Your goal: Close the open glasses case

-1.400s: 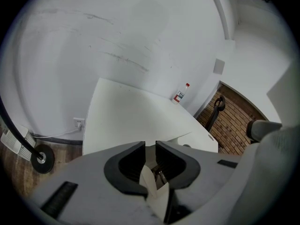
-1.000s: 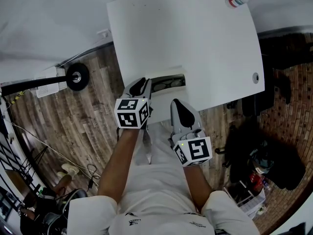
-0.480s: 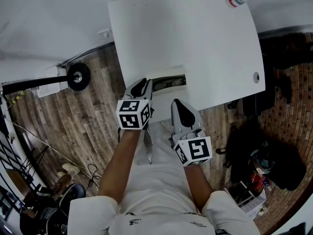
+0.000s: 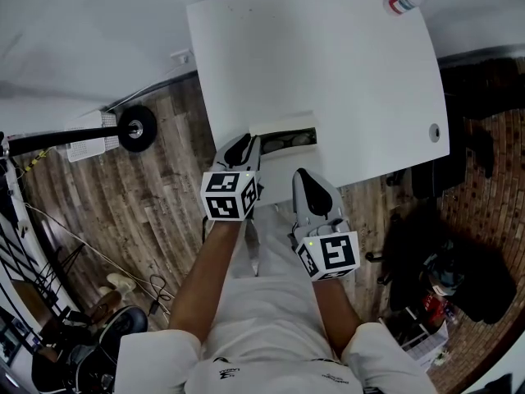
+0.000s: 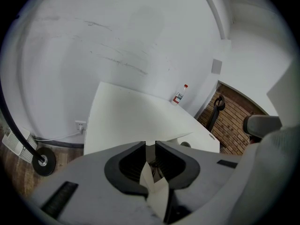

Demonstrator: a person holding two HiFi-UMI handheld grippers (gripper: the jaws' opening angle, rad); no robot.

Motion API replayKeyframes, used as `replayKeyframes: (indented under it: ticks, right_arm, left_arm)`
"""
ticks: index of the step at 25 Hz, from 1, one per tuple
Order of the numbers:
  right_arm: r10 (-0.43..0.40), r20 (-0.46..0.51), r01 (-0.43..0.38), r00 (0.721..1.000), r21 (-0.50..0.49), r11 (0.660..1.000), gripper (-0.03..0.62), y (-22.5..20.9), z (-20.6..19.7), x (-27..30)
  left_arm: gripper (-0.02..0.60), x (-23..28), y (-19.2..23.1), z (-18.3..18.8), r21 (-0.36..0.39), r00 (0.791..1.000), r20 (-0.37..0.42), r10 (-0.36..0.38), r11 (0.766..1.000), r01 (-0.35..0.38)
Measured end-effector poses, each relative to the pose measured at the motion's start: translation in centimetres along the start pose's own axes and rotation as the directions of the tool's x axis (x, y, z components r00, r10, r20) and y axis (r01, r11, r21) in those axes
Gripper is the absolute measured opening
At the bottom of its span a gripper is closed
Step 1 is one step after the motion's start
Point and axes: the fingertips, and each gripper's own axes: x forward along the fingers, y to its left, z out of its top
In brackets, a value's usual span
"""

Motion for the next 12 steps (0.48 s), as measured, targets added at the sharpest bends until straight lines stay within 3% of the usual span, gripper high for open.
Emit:
replayKeyframes:
  ticks: [12]
  right_arm:
    - [0.011, -0.002, -0.011, 1.000, 0.001, 1.000, -0.005, -0.31, -0.17, -0.23]
  left_arm:
    - [0.058, -0.42, -0.39, -0.54, 0.012, 1.000, 0.005, 0.008, 1.000, -0.008]
